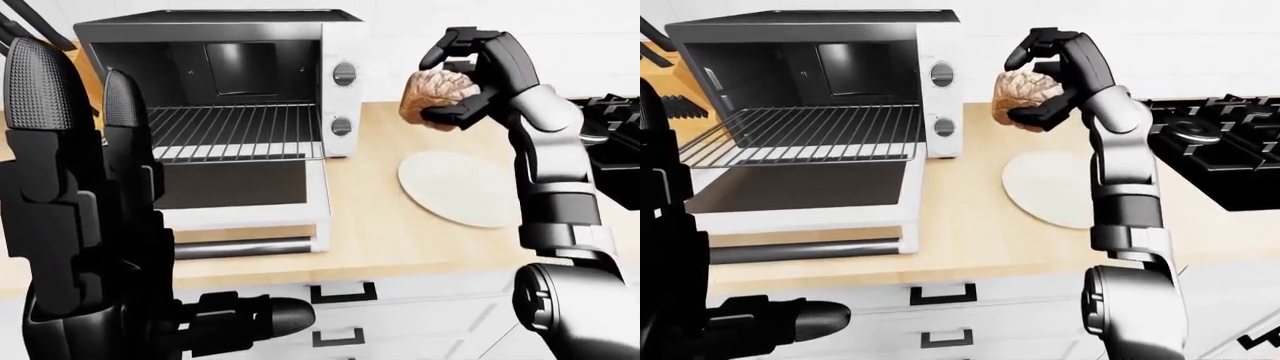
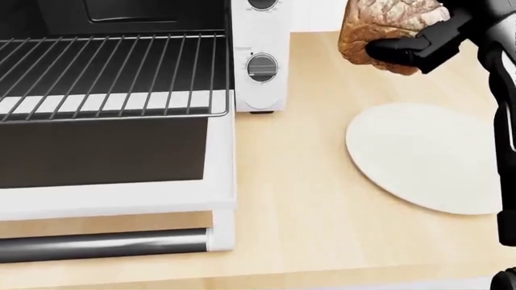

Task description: Place the bread on the rack of the toaster oven.

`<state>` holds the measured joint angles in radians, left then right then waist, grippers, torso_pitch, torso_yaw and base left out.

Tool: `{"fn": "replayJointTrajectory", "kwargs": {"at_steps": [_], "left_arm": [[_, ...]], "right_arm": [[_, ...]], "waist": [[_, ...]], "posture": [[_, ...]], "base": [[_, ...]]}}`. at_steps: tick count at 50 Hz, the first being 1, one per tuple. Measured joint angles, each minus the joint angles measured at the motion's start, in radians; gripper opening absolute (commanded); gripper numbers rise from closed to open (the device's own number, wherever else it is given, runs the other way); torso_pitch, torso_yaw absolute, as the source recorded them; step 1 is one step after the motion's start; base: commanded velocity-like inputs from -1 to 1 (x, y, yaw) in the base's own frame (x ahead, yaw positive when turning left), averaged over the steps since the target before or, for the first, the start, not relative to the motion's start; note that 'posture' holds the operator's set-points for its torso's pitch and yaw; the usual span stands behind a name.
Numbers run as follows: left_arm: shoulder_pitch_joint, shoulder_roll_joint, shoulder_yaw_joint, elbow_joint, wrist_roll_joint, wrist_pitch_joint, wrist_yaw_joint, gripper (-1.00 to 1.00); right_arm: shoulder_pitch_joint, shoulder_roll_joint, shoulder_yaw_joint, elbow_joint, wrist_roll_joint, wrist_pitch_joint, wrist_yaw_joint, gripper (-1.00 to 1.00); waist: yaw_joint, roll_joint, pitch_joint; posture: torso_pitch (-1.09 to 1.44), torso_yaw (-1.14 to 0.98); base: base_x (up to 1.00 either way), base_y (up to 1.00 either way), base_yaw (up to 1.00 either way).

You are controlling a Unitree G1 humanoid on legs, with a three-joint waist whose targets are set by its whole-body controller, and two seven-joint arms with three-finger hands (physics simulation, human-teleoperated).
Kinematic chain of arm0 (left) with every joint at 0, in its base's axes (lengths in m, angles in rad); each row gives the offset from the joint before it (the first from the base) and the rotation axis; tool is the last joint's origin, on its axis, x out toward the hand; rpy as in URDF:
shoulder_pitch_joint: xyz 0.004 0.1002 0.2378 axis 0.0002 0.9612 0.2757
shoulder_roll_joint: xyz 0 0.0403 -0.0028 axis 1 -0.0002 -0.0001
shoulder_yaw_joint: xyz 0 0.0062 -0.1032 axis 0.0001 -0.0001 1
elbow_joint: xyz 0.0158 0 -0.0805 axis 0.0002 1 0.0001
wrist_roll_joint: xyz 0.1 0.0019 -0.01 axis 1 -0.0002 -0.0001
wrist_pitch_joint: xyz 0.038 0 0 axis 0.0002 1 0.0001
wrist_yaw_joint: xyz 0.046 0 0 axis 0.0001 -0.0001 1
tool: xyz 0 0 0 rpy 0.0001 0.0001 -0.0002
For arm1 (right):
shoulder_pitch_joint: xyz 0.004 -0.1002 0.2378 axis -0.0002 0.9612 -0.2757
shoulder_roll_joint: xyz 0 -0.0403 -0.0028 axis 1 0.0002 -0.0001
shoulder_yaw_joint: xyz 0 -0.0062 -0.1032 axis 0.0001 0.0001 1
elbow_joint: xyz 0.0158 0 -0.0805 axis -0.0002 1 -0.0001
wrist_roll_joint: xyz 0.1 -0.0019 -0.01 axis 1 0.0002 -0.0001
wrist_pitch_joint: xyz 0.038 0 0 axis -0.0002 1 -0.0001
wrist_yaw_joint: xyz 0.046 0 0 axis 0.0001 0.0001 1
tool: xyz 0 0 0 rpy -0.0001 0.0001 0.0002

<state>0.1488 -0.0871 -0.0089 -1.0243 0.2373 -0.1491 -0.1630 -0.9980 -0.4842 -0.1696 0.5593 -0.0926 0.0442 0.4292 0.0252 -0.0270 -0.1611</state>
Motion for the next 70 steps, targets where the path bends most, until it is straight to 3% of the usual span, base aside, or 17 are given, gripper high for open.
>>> {"fn": "replayJointTrajectory", "kwargs": {"at_steps": [45, 70], "left_arm": [[-0.013, -0.021, -0.006, 0.000, 0.011, 0.008, -0.020, 1.00], [-0.005, -0.015, -0.005, 0.000, 0.004, 0.002, -0.017, 1.00]], "right_arm": [[-0.029, 0.087, 0.035, -0.366, 0.033, 0.280, 0.057, -1.00], [-0.073, 0.153, 0.070, -0.410, 0.024, 0.365, 0.050, -1.00]], "waist": [[-0.003, 0.005, 0.008], [-0.006, 0.012, 0.011]], "posture": [[-0.20, 0.00], [-0.20, 0.00]], "base": [[0.00, 0.00, 0.00], [0.00, 0.00, 0.00]]}}
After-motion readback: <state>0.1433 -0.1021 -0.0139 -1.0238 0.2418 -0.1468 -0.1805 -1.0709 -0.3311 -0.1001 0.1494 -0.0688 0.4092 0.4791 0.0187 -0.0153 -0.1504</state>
